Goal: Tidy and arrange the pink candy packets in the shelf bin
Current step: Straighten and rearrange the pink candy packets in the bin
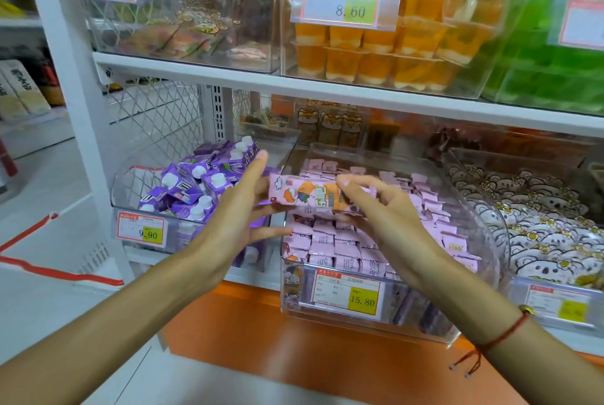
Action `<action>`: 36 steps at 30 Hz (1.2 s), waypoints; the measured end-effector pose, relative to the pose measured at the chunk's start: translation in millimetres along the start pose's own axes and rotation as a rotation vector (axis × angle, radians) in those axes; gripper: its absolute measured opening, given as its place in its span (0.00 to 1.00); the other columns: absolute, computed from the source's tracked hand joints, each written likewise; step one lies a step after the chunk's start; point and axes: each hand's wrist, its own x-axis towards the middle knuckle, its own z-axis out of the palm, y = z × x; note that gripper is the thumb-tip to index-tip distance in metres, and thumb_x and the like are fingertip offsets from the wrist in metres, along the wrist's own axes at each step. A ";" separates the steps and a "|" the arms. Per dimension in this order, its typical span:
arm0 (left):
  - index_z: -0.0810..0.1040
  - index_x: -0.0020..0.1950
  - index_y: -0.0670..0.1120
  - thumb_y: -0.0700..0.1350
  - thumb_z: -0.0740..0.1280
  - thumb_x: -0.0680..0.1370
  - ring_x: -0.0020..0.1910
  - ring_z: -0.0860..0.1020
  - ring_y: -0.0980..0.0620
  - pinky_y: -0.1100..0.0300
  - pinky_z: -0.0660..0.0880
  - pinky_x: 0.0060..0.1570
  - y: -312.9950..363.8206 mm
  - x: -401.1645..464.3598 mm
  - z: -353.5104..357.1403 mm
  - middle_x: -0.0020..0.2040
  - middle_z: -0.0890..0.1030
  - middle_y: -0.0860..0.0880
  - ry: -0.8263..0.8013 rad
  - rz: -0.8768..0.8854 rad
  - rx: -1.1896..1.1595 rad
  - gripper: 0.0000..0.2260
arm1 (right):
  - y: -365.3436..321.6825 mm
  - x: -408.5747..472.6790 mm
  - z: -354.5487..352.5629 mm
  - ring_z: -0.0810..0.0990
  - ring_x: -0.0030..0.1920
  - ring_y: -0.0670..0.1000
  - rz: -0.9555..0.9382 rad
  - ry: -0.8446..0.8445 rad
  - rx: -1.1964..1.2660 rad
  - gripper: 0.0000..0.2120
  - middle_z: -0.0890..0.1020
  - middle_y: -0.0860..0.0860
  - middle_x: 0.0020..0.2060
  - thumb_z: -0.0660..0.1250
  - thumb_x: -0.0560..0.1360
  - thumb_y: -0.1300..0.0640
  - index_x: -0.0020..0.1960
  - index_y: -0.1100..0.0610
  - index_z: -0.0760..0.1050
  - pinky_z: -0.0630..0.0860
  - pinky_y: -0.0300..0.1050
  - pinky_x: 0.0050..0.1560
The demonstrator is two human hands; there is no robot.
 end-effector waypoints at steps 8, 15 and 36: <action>0.79 0.55 0.52 0.45 0.70 0.74 0.45 0.82 0.61 0.69 0.77 0.42 -0.5 2.0 -8.4 0.47 0.84 0.54 0.040 0.484 0.294 0.10 | 5.4 10.7 4.3 0.81 0.46 0.38 -0.127 -0.005 -0.087 0.15 0.82 0.44 0.48 0.68 0.73 0.47 0.57 0.51 0.77 0.76 0.29 0.42; 0.72 0.52 0.60 0.47 0.73 0.73 0.46 0.80 0.61 0.64 0.77 0.46 12.7 30.1 -24.4 0.49 0.81 0.60 0.040 0.629 0.668 0.14 | 27.8 22.7 -14.0 0.70 0.63 0.53 -0.311 -0.206 -1.124 0.18 0.75 0.48 0.63 0.58 0.80 0.50 0.69 0.50 0.69 0.69 0.51 0.61; 0.70 0.65 0.57 0.51 0.66 0.77 0.56 0.74 0.59 0.58 0.72 0.48 -16.0 29.4 -9.9 0.62 0.75 0.59 0.109 0.630 1.054 0.17 | 32.0 29.4 -13.3 0.73 0.59 0.54 -0.417 -0.222 -1.299 0.21 0.74 0.51 0.62 0.53 0.81 0.47 0.73 0.48 0.61 0.67 0.48 0.53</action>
